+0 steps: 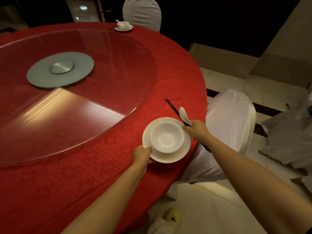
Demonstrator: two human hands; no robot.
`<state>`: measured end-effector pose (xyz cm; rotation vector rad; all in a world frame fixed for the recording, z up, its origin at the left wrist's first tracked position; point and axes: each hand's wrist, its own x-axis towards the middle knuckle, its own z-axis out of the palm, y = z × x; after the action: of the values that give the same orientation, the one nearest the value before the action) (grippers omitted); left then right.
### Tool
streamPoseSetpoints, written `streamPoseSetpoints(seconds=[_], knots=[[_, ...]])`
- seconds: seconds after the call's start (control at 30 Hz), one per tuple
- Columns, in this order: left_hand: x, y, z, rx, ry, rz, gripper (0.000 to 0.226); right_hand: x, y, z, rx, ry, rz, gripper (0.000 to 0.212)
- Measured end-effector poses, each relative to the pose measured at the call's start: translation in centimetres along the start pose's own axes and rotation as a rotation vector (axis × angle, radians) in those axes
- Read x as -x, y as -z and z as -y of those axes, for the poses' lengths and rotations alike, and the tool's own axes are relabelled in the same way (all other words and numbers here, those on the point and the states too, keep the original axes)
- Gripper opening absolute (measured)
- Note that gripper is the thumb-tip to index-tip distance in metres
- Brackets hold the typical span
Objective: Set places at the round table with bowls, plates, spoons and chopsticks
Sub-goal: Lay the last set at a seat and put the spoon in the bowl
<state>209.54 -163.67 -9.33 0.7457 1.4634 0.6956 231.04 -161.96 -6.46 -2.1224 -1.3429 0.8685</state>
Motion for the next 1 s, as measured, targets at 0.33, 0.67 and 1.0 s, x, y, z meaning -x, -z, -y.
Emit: streamPoseSetpoints(seconds=[0.33, 0.67, 1.0], knots=[[-5.9, -3.8, -0.5, -0.051, 0.027, -0.207, 0.023, -11.1, -0.6, 0.6, 0.16, 0.131, 0.199, 0.017], [-7.1, -5.9, -1.8, -0.347, 0.027, -0.325, 0.027, -16.1, -0.5, -0.8, 0.256, 0.186, 0.307, 0.022], [-6.4, -6.6, -1.5, -0.615, 0.073, -0.441, 0.039, -18.4, 0.3, -1.1, 0.258, 0.346, 0.452, 0.016]])
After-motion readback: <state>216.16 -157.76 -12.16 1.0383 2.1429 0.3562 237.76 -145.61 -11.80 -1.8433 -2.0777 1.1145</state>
